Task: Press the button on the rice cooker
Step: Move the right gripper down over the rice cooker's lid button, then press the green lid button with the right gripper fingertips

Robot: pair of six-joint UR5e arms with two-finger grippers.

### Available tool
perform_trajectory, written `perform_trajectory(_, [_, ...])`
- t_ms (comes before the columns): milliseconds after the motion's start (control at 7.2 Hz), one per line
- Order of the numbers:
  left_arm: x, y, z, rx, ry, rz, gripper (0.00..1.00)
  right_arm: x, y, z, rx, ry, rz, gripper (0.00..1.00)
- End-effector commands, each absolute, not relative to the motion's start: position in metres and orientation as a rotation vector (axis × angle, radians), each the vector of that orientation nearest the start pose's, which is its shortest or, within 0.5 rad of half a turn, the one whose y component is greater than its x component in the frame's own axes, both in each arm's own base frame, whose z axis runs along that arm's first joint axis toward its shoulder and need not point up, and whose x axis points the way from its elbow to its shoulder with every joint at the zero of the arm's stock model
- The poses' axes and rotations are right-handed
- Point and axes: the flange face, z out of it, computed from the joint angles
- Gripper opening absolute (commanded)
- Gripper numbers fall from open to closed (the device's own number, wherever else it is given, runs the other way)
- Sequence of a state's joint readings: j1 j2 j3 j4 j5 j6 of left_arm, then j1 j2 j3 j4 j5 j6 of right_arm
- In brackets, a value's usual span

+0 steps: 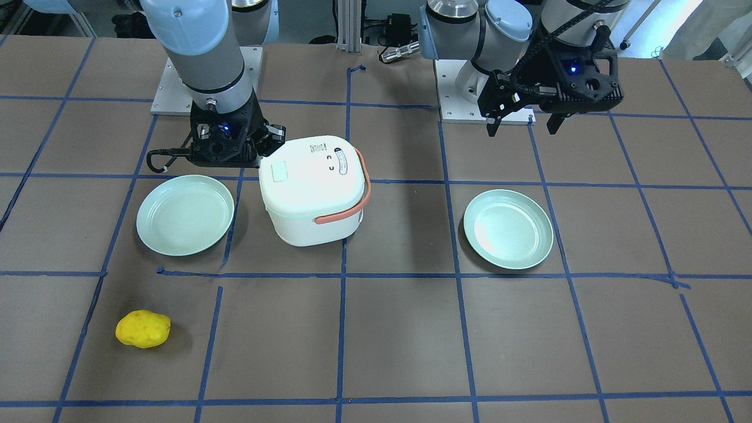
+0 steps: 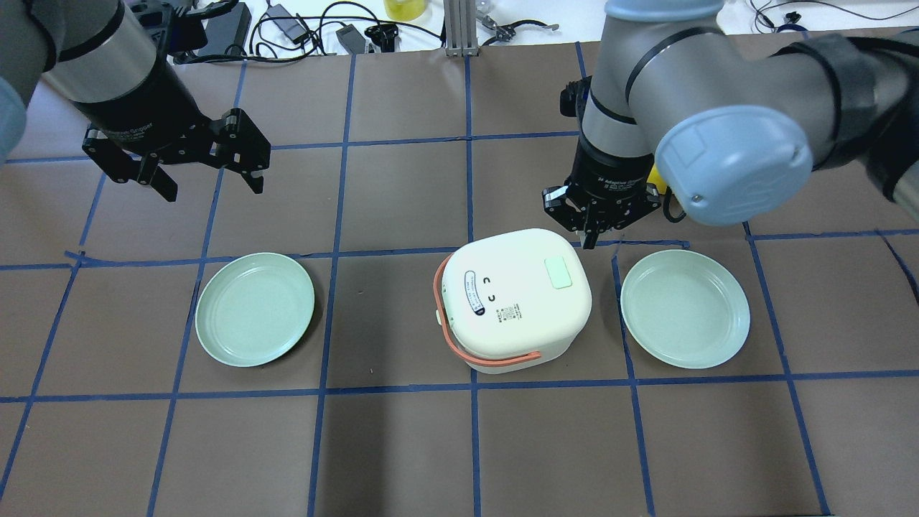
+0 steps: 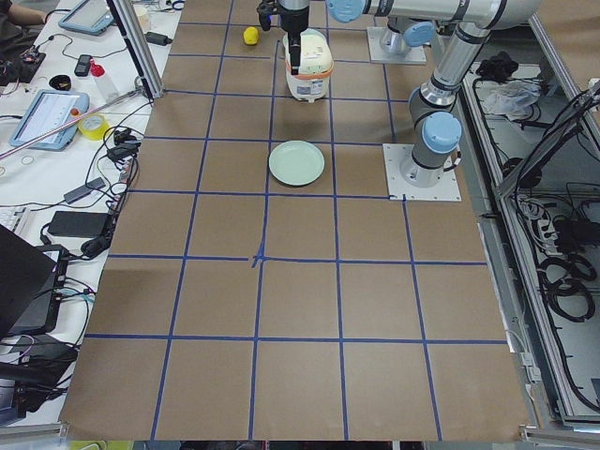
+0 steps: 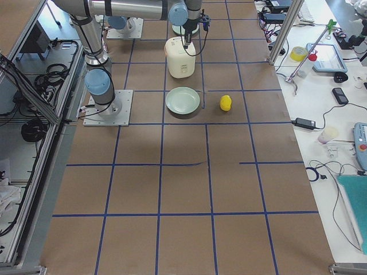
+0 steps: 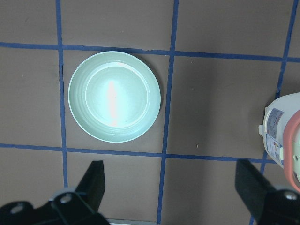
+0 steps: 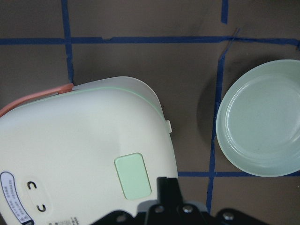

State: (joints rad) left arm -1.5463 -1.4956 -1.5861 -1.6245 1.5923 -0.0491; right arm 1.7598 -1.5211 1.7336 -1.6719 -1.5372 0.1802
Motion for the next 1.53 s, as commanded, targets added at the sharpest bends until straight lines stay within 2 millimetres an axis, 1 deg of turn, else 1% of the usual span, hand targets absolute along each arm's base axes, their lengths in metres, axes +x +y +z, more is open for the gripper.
perform_trajectory(0, [-0.12,-0.463,0.511,-0.117,3.118,-0.01,1.0,0.241,-0.446,0.368,-0.039,3.124,0.2,0.0])
perform_trajectory(139, [-0.12,-0.463,0.511,-0.115,3.118,-0.01,1.0,0.249,-0.446,0.366,-0.024,3.126,0.155,0.0])
perform_trajectory(278, [-0.12,-0.463,0.511,-0.115,3.118,-0.01,1.0,0.248,-0.446,0.365,-0.027,3.132,0.15,0.0])
perform_trajectory(833, [-0.12,-0.463,0.511,-0.117,3.118,-0.01,1.0,0.25,-0.444,0.352,-0.047,3.13,0.187,0.0])
perform_trajectory(972, [-0.12,-0.463,0.511,-0.115,3.118,-0.01,1.0,0.25,-0.447,0.357,-0.058,3.136,0.168,0.0])
perform_trajectory(1111, [-0.12,-0.463,0.511,-0.115,3.118,-0.01,1.0,0.25,-0.448,0.363,-0.052,3.143,0.144,0.42])
perform_trajectory(1250, [-0.12,-0.463,0.511,-0.115,3.118,-0.01,1.0,0.245,-0.453,0.379,-0.054,3.171,0.087,0.99])
perform_trajectory(1389, [-0.12,-0.463,0.511,-0.115,3.118,-0.01,1.0,0.241,-0.466,0.408,-0.052,3.189,0.004,1.0])
